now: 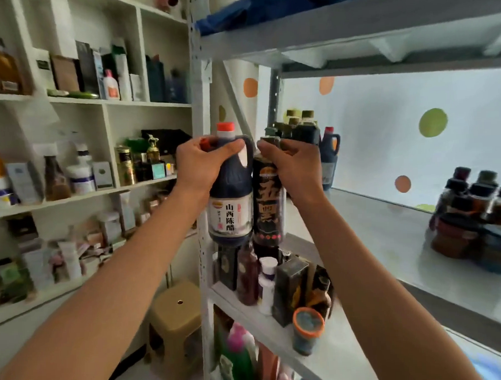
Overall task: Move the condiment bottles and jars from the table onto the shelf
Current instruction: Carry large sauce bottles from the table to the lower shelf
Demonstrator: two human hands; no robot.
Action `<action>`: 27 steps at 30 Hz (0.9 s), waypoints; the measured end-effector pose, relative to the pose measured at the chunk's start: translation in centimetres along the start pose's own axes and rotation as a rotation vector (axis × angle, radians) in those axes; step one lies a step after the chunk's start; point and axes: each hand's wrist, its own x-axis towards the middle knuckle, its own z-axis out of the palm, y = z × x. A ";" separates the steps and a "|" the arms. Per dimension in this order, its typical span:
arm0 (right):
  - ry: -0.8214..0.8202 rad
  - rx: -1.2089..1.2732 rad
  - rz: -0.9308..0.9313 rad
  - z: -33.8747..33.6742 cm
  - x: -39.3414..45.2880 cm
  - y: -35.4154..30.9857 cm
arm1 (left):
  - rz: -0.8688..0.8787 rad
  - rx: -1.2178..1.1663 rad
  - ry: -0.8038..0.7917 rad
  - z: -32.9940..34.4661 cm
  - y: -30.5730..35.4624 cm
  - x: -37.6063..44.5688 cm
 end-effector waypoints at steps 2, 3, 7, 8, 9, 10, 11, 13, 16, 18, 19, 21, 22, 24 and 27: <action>0.074 -0.042 0.009 1.0 3.2 0.7 | -0.001 -0.006 -0.051 1.5 -1.4 4.1; 0.105 -0.060 0.019 1.2 4.4 1.1 | -0.002 -0.001 -0.074 2.2 -1.9 5.6; 0.203 -0.133 0.080 2.4 8.8 3.2 | 0.018 0.056 -0.139 5.2 -4.5 10.5; 0.214 -0.153 0.088 2.5 9.3 3.8 | 0.031 0.095 -0.148 5.8 -5.3 11.1; 0.218 -0.172 0.093 2.7 10.0 4.5 | 0.032 0.114 -0.156 6.4 -6.2 11.9; 0.219 -0.192 0.100 2.8 10.5 5.1 | 0.019 0.119 -0.166 6.9 -7.1 12.5; 0.222 -0.209 0.111 3.0 11.1 5.7 | 0.002 0.117 -0.173 7.5 -7.9 13.1; 0.227 -0.223 0.127 3.4 12.0 7.1 | -0.026 0.125 -0.185 8.3 -9.7 14.1; 0.206 -0.253 0.130 4.0 13.2 9.2 | -0.058 0.107 -0.191 9.1 -12.1 15.0; 0.208 -0.294 0.134 4.2 13.8 10.2 | -0.074 0.098 -0.187 9.4 -13.0 15.7; 0.211 -0.320 0.131 4.3 14.0 10.7 | -0.077 0.098 -0.202 9.5 -13.3 16.2; 0.211 -0.382 0.123 4.5 14.1 11.4 | -0.084 0.096 -0.236 9.7 -13.9 16.7; 0.204 -0.404 0.123 4.5 14.0 11.7 | -0.087 0.085 -0.237 9.8 -14.1 16.6; 0.179 -0.436 0.122 4.3 13.6 12.0 | -0.070 0.112 -0.224 9.8 -14.4 15.6; 0.090 -0.448 0.131 3.5 12.4 12.6 | -0.125 0.054 -0.271 9.1 -16.6 13.1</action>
